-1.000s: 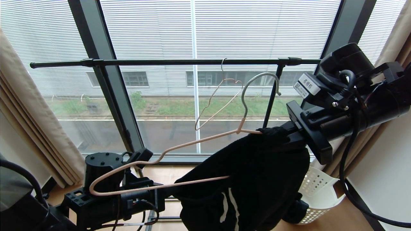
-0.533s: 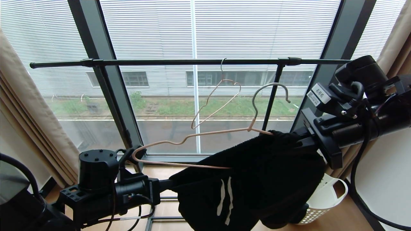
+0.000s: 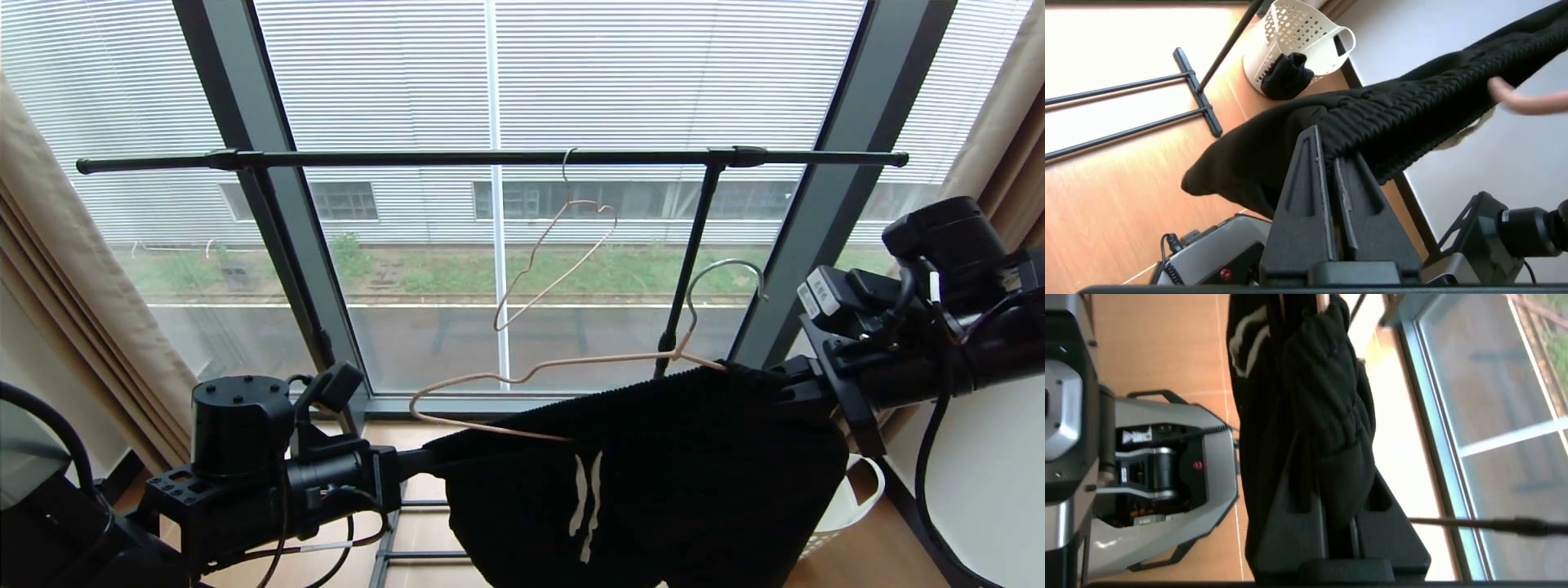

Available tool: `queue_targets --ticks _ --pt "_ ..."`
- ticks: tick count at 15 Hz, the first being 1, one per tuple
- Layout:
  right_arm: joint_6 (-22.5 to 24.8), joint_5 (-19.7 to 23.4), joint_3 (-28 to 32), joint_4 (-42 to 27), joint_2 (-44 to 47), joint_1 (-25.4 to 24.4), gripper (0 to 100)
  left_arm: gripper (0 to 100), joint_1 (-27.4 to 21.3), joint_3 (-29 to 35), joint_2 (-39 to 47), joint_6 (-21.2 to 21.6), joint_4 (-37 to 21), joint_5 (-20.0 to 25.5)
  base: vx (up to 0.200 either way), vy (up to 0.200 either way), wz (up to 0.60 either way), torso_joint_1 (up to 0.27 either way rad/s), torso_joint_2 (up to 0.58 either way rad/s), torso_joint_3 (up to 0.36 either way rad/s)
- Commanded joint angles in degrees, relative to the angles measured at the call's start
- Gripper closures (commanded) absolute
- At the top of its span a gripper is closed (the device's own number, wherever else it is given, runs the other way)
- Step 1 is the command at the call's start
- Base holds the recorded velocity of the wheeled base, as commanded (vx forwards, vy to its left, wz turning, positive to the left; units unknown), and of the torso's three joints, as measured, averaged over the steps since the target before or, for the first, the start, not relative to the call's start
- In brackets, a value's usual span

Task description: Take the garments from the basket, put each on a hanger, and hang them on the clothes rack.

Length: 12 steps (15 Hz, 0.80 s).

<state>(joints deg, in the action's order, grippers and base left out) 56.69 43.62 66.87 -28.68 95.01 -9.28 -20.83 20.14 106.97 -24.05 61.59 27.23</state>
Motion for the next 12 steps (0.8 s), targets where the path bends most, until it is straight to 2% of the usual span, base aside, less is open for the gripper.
queue_targets --ticks 1,3,5,7,10,12 --pt "0.5 -0.5 -1.7 -0.1 -0.4 1.3 100 100 0.1 0.1 0.0 0.0 0.0 -0.1 0.0 0.0 0.0 0.0 0.0 0.0" --pt "0.8 -1.4 -3.8 0.2 -0.8 2.0 100 100 0.0 0.2 0.0 0.0 0.0 0.0 0.0 0.0 0.0 0.0 0.0 0.0" --pt "0.9 -1.7 -10.1 7.6 -1.3 2.1 100 100 0.0 0.1 0.0 0.1 0.0 0.0 0.0 0.0 0.0 0.0 0.0 0.0" --pt "0.9 -4.2 -14.0 15.0 -1.5 2.6 100 100 0.1 0.3 0.0 0.1 0.0 0.0 0.0 0.0 0.0 0.0 0.0 0.0" --pt "1.2 -5.2 -14.3 15.6 -1.8 2.9 100 100 1.4 0.3 -0.1 2.3 0.0 -0.1 0.0 0.0 0.0 0.0 0.0 0.0" --pt "1.2 -8.1 -14.5 15.6 -1.8 2.9 100 100 1.6 0.3 -0.2 2.5 0.0 -0.1 0.0 0.0 0.0 0.0 0.0 0.0"
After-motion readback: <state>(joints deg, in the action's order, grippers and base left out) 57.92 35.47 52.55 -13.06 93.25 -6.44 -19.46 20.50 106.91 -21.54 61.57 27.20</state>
